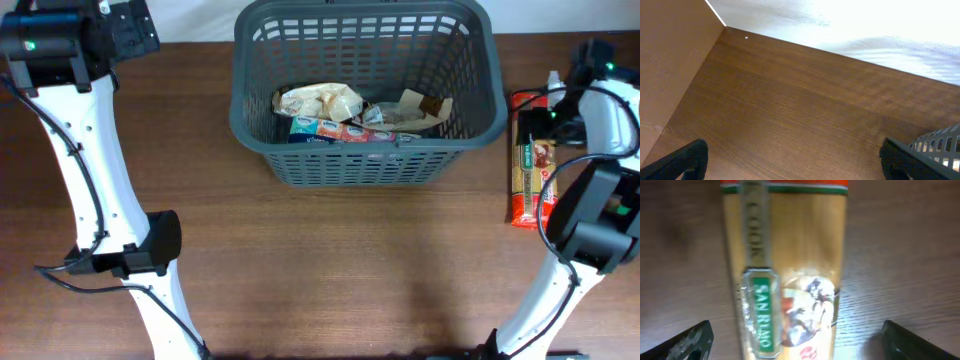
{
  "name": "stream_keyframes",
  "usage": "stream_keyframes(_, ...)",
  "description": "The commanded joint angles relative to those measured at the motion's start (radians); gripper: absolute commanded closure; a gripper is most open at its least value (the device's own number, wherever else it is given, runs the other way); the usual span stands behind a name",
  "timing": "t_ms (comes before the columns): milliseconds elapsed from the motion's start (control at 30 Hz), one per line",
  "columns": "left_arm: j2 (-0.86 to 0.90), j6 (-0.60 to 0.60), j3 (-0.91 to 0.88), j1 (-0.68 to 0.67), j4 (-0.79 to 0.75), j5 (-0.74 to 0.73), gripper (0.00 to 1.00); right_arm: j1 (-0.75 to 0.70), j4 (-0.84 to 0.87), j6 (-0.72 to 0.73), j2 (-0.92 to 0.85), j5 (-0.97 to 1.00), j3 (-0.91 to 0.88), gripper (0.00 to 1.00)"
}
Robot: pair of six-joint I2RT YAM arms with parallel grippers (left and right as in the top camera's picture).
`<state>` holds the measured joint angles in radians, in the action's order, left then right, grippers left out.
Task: Pack container
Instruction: 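Reach the right gripper to the spaghetti packet and grasp it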
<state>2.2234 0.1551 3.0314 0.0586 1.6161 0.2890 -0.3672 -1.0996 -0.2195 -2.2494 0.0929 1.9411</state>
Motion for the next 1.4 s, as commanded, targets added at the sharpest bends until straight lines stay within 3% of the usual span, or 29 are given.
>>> stream_keyframes(0, 0.007, 0.012, -0.002, 0.003, 0.001, 0.011, 0.01, -0.024, 0.02, 0.031, -0.005, 0.003, -0.05, 0.01)
stream_keyframes(800, 0.007, 0.013, -0.002, -0.003, 0.001, 0.011, 0.01, -0.027, 0.141, 0.018, -0.075, -0.119, -0.216, 0.01)
stream_keyframes(833, 0.007, 0.013, -0.002, -0.003, 0.001, 0.011, 0.01, -0.027, 0.14, 0.014, -0.076, -0.119, -0.216, 0.04)
stream_keyframes(867, 0.007, 0.012, -0.002, -0.005, 0.001, 0.011, 0.01, -0.028, 0.14, 0.014, -0.076, -0.119, -0.216, 0.3)
stream_keyframes(900, 0.007, 0.013, -0.002, -0.005, 0.001, 0.011, 0.01, -0.029, 0.14, 0.014, -0.077, -0.119, -0.216, 0.66)
stream_keyframes(933, 0.007, 0.013, -0.002, -0.003, 0.001, 0.011, 0.01, -0.033, 0.14, 0.016, -0.077, -0.119, -0.216, 0.85)
stream_keyframes(967, 0.007, 0.013, -0.002, -0.003, 0.001, 0.011, 0.01, -0.035, 0.139, 0.016, -0.077, -0.119, -0.216, 0.94)
stream_keyframes(1367, 0.007, 0.013, -0.002, -0.003, 0.001, 0.011, 0.01, -0.068, 0.076, 0.072, -0.004, -0.119, -0.138, 0.96)
